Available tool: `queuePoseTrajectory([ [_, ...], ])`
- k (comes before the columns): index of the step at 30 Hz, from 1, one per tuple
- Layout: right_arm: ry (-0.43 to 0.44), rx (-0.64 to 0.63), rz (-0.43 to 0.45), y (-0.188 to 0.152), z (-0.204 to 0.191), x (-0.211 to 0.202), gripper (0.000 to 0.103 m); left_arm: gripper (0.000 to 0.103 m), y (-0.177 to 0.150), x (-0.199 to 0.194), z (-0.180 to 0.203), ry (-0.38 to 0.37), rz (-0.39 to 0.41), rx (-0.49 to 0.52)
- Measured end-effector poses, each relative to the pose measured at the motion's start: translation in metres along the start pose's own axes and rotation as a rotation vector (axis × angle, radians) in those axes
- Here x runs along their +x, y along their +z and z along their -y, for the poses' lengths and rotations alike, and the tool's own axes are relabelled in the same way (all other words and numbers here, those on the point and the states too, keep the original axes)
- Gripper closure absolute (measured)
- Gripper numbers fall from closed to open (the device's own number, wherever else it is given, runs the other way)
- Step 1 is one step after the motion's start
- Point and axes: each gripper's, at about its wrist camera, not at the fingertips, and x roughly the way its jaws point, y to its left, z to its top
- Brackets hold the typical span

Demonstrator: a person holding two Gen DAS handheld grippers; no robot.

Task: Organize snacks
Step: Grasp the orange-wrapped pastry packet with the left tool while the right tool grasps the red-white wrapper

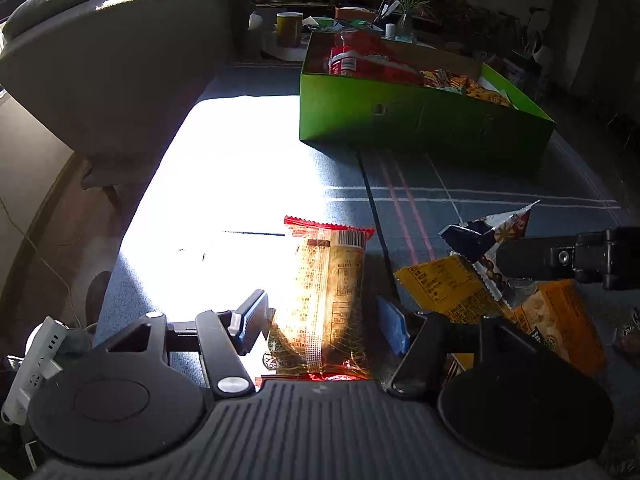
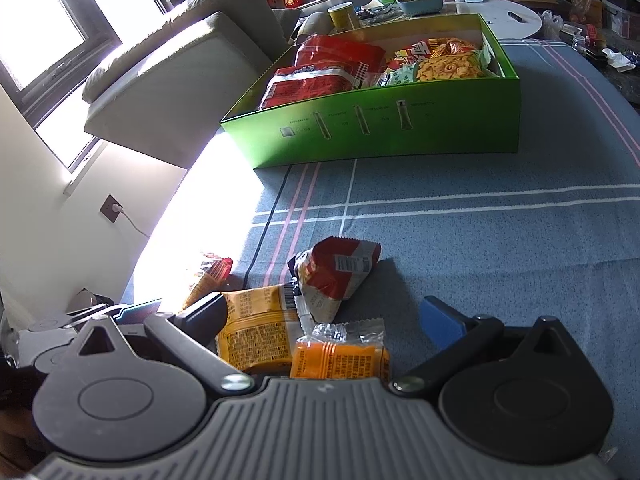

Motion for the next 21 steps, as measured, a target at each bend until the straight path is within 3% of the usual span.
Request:
queuePoseTrajectory([
  [3, -0.018, -0.007, -0.009, 0.003, -0.004, 0.006, 0.012, 0.048, -0.002, 0.002, 0.007, 0.022, 0.025, 0.051],
  [6, -0.040, 0.002, -0.023, 0.006, -0.005, 0.014, 0.012, 0.065, -0.001, 0.001, 0.004, 0.015, 0.034, 0.046],
  [12, -0.048, -0.015, -0.015, 0.010, -0.010, 0.021, 0.012, 0.067, 0.000, -0.002, -0.004, -0.009, 0.028, -0.001],
  [14, -0.047, -0.035, -0.032, 0.010, -0.011, 0.025, 0.027, 0.067, -0.001, -0.005, -0.006, -0.013, 0.032, -0.010],
  [16, -0.061, -0.047, -0.014, 0.008, -0.010, 0.025, 0.034, 0.067, -0.001, -0.008, -0.007, -0.020, 0.037, -0.018],
  [21, -0.024, -0.038, 0.036, 0.008, -0.009, 0.013, 0.037, 0.067, 0.001, -0.017, -0.009, -0.019, 0.064, -0.030],
])
